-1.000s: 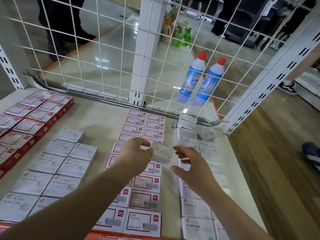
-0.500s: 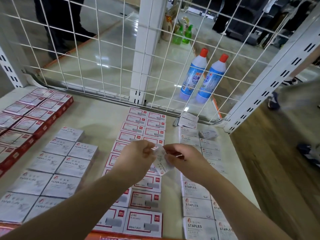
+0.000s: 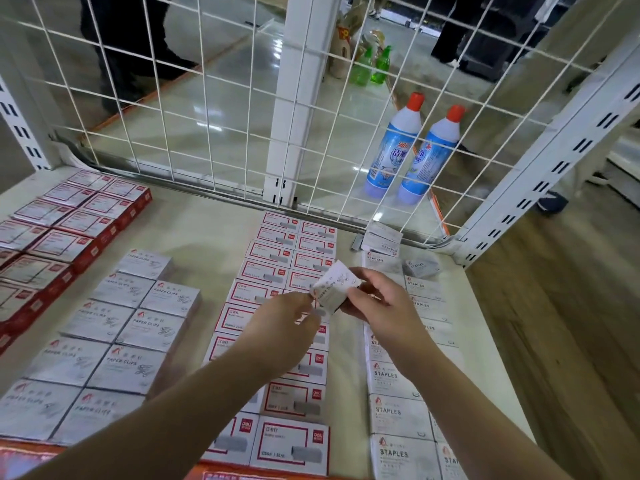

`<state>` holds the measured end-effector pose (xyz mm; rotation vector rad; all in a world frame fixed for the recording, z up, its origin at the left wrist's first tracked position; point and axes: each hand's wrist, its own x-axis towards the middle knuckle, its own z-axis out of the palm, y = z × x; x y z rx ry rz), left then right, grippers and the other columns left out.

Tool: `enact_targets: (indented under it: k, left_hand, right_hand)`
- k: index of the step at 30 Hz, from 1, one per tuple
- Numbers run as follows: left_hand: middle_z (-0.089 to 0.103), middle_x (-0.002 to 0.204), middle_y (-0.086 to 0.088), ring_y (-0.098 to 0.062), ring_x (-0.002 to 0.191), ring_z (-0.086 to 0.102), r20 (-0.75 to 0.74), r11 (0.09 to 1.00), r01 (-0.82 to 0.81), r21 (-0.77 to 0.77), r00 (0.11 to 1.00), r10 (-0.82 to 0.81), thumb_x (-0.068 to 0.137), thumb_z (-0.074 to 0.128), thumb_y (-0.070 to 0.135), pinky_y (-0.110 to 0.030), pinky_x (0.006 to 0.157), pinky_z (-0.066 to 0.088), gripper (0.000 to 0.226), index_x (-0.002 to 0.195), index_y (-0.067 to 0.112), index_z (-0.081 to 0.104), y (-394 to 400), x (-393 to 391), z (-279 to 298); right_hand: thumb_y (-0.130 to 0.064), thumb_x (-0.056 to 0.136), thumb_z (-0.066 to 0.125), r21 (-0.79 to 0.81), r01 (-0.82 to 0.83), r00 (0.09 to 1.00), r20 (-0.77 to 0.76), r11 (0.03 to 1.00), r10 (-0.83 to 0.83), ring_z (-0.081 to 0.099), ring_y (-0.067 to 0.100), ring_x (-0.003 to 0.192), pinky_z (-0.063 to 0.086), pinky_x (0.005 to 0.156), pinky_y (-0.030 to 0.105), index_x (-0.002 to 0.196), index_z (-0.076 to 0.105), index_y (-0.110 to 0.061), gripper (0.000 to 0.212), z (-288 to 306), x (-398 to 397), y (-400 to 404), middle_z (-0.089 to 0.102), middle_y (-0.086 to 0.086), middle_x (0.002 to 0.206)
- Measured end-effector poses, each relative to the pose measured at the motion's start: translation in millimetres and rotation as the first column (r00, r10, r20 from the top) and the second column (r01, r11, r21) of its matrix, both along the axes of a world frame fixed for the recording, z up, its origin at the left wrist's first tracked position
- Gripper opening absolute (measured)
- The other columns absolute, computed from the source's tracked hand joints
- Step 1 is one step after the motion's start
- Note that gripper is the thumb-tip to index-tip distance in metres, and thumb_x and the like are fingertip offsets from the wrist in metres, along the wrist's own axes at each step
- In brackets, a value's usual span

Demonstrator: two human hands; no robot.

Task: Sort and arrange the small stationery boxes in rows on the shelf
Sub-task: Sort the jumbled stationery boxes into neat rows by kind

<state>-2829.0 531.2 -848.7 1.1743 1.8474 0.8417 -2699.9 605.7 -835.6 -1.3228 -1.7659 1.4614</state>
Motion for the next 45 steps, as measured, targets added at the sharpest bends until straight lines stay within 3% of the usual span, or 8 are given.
enact_targets:
  k: [4, 6, 9, 17, 24, 30, 42, 45]
  left_hand:
    - [0.056, 0.129, 0.003, -0.009, 0.102, 0.054, 0.04, 0.996, -0.057, 0.063, 0.998, 0.054, 0.095, 0.049, 0.018, -0.017, 0.084, 0.048, 0.04, 0.134, 0.023, 0.047, -1, -5, -3]
    - [0.06, 0.125, 0.003, -0.004, 0.084, 0.059, 0.067, 0.992, -0.075, 0.104, 0.995, 0.068, 0.095, 0.048, 0.016, -0.004, 0.065, 0.048, 0.039, 0.133, 0.023, 0.047, -1, -8, -2]
    - [0.064, 0.118, 0.003, 0.001, 0.067, 0.06, 0.092, 0.987, -0.101, 0.125, 0.992, 0.09, 0.094, 0.05, 0.017, -0.004, 0.048, 0.044, 0.04, 0.133, 0.025, 0.045, -3, -13, -1]
    - [0.066, 0.11, -0.001, -0.012, 0.087, 0.059, 0.114, 0.966, -0.245, 0.087, 0.965, 0.234, 0.091, 0.055, 0.03, -0.006, 0.05, 0.045, 0.036, 0.124, 0.015, 0.055, -1, -14, 6]
    - [0.063, 0.077, 0.01, -0.02, 0.074, 0.058, 0.141, 0.973, -0.21, 0.093, 0.97, 0.196, 0.093, 0.053, 0.025, -0.037, 0.076, 0.054, 0.019, 0.1, 0.013, 0.066, -6, -19, 5]
    - [0.063, 0.099, 0.009, -0.002, 0.077, 0.056, 0.128, 0.977, -0.184, 0.11, 0.977, 0.17, 0.094, 0.051, 0.023, -0.003, 0.054, 0.045, 0.032, 0.124, 0.016, 0.058, -8, -22, -4]
    - [0.058, 0.088, 0.02, 0.001, 0.068, 0.054, -0.04, 0.979, -0.135, 0.153, 0.989, 0.143, 0.096, 0.047, 0.025, -0.003, 0.049, 0.04, 0.034, 0.129, 0.025, 0.053, -9, -38, -10]
    - [0.062, 0.103, 0.009, -0.002, 0.077, 0.054, -0.088, 0.98, -0.099, 0.171, 0.989, 0.116, 0.095, 0.048, 0.024, -0.008, 0.063, 0.045, 0.035, 0.13, 0.021, 0.053, -10, -46, -8]
  right_hand:
    - [-0.007, 0.092, 0.053, -0.066, 0.045, 0.997, -0.062, 0.997, -0.049, 0.066, 0.013, 0.092, 0.054, 0.076, 0.018, 0.109, 0.062, -0.009, 0.019, -3, 1, -1, 0.067, 0.005, 0.102]
    - [-0.008, 0.091, 0.055, -0.052, 0.049, 0.996, -0.067, 0.997, -0.053, 0.067, 0.012, 0.086, 0.053, 0.074, 0.017, 0.101, 0.065, -0.011, 0.015, -2, 2, -1, 0.069, 0.004, 0.095]
    - [-0.006, 0.091, 0.054, -0.021, 0.02, 0.997, -0.067, 1.0, -0.022, 0.066, 0.013, 0.089, 0.053, 0.072, 0.016, 0.102, 0.065, -0.013, 0.018, -1, 3, -3, 0.069, 0.002, 0.095]
    - [0.004, 0.089, 0.052, -0.007, -0.032, 0.995, -0.092, 0.999, 0.032, 0.067, 0.01, 0.093, 0.054, 0.083, 0.024, 0.119, 0.06, -0.013, 0.035, -7, 0, -10, 0.071, 0.002, 0.099]
    - [-0.006, 0.082, 0.067, 0.028, -0.113, 0.993, -0.028, 0.993, 0.114, 0.064, 0.009, 0.098, 0.053, 0.089, 0.027, 0.125, 0.056, -0.021, 0.047, -8, 4, -10, 0.067, -0.001, 0.11]
    - [-0.003, 0.079, 0.069, 0.064, -0.095, 0.995, 0.001, 0.993, 0.095, 0.065, 0.005, 0.095, 0.054, 0.081, 0.021, 0.117, 0.057, -0.023, 0.044, -12, 2, -13, 0.067, -0.004, 0.108]
    - [-0.004, 0.077, 0.072, 0.108, -0.099, 0.995, -0.012, 0.989, 0.101, 0.064, 0.001, 0.092, 0.053, 0.075, 0.017, 0.104, 0.055, -0.032, 0.043, -15, -11, -13, 0.066, -0.011, 0.101]
    - [-0.006, 0.077, 0.072, 0.103, -0.113, 0.993, -0.01, 0.988, 0.114, 0.064, 0.002, 0.093, 0.054, 0.076, 0.019, 0.108, 0.055, -0.03, 0.042, -17, -17, -12, 0.067, -0.01, 0.102]
